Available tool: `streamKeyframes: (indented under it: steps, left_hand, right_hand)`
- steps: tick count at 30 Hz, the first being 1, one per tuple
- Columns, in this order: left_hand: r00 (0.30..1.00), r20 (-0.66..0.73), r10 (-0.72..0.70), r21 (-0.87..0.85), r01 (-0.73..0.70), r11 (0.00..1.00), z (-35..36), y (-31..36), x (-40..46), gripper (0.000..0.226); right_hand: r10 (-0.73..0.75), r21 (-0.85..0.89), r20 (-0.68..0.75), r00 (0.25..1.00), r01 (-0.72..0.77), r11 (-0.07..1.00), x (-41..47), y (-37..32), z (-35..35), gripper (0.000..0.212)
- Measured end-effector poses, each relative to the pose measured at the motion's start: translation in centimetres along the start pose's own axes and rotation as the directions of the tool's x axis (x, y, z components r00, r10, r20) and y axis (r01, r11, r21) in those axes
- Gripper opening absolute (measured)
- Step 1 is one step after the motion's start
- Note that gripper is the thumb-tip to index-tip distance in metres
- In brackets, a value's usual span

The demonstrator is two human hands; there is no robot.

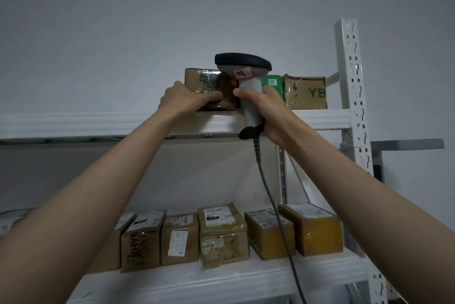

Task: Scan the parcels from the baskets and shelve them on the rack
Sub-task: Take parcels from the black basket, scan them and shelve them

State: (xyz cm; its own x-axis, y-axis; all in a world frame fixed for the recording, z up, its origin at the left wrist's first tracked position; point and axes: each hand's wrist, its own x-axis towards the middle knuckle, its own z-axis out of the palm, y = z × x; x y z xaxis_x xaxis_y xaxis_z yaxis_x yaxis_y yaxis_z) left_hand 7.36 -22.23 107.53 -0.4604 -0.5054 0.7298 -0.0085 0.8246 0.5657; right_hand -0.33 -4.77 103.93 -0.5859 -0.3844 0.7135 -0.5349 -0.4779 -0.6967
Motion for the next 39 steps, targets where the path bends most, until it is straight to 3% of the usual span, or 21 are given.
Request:
streamKeyframes:
  steps: [4,8,11,15,19,22,24,26,28,30,32,35,39]
  left_hand:
    - [0.999,-0.038,-0.019,0.117,0.023,0.993,1.5,-0.3,1.3,0.109]
    - [0.995,-0.092,0.033,0.287,-0.005,0.958,3.1,-0.9,2.2,0.1]
    - [0.992,-0.12,0.042,0.315,-0.002,0.949,3.7,-1.3,2.8,0.094]
    - [0.995,-0.1,0.024,0.327,0.01,0.945,3.6,-1.4,3.3,0.097]
    - [0.994,-0.107,0.011,0.342,0.027,0.939,3.7,-1.2,2.7,0.099]
    - [0.988,-0.149,0.039,0.225,-0.004,0.974,3.2,-1.0,1.4,0.09]
    - [0.979,-0.193,0.063,0.002,-0.064,0.998,1.7,-0.9,0.6,0.072]
    - [0.963,-0.262,0.068,-0.199,-0.123,0.972,-0.2,-0.9,-1.1,0.054]
    - [0.952,-0.292,0.096,-0.279,-0.181,0.943,-1.4,-1.0,-3.7,0.038]
    - [0.964,-0.218,0.155,-0.298,-0.217,0.93,-1.5,-1.3,-7.1,0.03]
    - [0.976,-0.04,0.212,-0.287,-0.214,0.934,-0.6,-1.7,-10.9,0.027]
    - [0.931,0.238,0.275,-0.224,-0.223,0.949,2.0,-2.6,-16.7,0.024]
    - [0.87,0.458,0.183,-0.175,-0.114,0.978,7.5,-3.8,-23.9,0.011]
  right_hand:
    - [0.021,-0.022,0.004,1.0,-0.021,1.0,0.0,1.4,-0.6,0.036]
    - [0.032,-0.059,-0.008,0.999,-0.032,0.998,0.1,2.3,-0.9,0.025]
    - [0.011,-0.044,-0.023,1.0,-0.012,0.999,0.3,2.8,-1.0,0.025]
    - [-0.006,-0.071,-0.022,1.0,0.004,0.997,0.1,3.1,-1.1,0.007]
    - [-0.015,-0.175,-0.02,1.0,0.011,0.985,-0.8,2.8,-0.9,0.016]
    - [-0.011,-0.189,-0.022,1.0,0.006,0.982,-2.1,2.3,-0.8,0.021]
    - [0.009,-0.16,-0.025,1.0,-0.013,0.987,-3.3,1.9,-0.9,0.025]
    - [0.024,-0.114,-0.023,0.999,-0.027,0.993,-5.0,1.4,-1.4,0.031]
    - [0.032,-0.068,0.004,0.999,-0.032,0.997,-7.3,1.1,-2.1,0.034]
    - [0.052,0.007,0.047,0.998,-0.053,0.999,-10.3,1.0,-2.9,0.033]
    - [0.1,0.046,0.067,0.993,-0.103,0.994,-13.5,1.6,-4.0,0.031]
    - [0.231,0.021,0.062,0.971,-0.233,0.972,-18.2,3.1,-6.2,0.034]
    - [0.403,0.0,0.006,0.915,-0.403,0.915,-24.8,6.0,-10.4,0.034]
